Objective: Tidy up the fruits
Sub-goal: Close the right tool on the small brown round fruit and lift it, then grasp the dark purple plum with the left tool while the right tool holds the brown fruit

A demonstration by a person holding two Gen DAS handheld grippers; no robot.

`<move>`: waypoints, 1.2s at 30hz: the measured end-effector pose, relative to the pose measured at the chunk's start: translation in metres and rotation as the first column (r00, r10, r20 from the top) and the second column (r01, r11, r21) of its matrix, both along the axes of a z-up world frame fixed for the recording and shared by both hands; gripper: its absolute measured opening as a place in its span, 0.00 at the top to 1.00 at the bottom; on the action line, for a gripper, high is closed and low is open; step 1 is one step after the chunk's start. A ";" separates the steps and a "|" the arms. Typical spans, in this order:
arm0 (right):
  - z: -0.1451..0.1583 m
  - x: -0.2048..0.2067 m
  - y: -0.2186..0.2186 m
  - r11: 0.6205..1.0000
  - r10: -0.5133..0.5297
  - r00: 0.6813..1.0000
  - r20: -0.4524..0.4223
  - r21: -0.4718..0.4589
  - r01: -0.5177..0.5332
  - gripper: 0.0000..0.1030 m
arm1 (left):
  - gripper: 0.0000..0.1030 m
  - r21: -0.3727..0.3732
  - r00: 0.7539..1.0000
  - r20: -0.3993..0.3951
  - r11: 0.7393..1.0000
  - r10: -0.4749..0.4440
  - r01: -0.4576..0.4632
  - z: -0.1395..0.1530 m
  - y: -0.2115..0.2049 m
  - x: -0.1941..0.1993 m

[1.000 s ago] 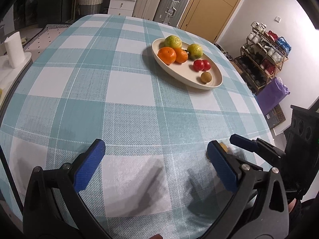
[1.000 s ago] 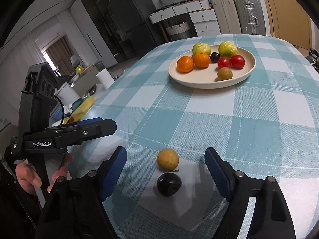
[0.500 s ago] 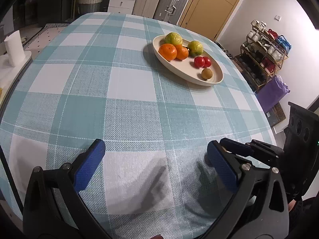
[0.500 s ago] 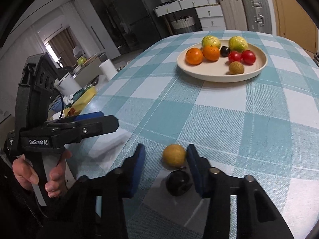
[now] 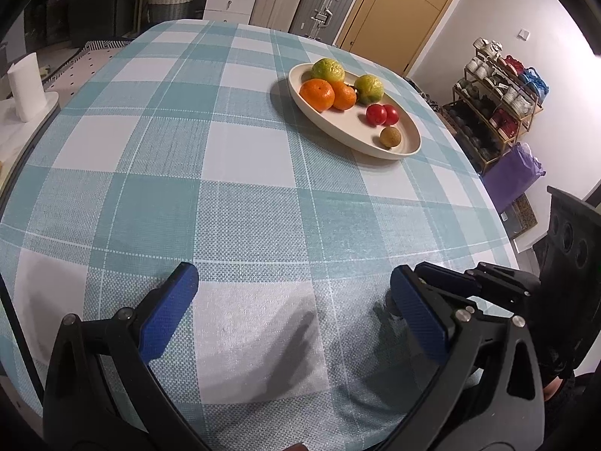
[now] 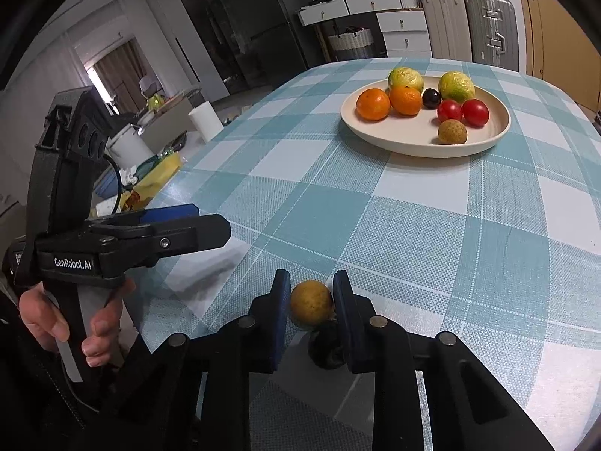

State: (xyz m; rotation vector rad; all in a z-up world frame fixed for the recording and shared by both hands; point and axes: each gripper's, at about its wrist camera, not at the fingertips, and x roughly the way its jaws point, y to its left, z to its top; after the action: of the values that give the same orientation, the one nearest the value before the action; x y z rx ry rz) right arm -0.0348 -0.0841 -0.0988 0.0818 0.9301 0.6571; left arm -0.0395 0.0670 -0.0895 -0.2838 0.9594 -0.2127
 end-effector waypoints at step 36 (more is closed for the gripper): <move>0.015 0.019 -0.068 0.969 -0.184 0.983 0.018 0.169 0.178 0.76 | 0.01 0.016 0.972 0.017 0.972 -0.235 0.235 -0.002 -0.065 -0.005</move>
State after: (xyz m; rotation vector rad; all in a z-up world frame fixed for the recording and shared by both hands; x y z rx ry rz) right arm -0.0163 -0.1522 -0.0835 0.3011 0.8234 0.5638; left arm -0.0449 0.0019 -0.0912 -0.1545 0.9746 -0.4248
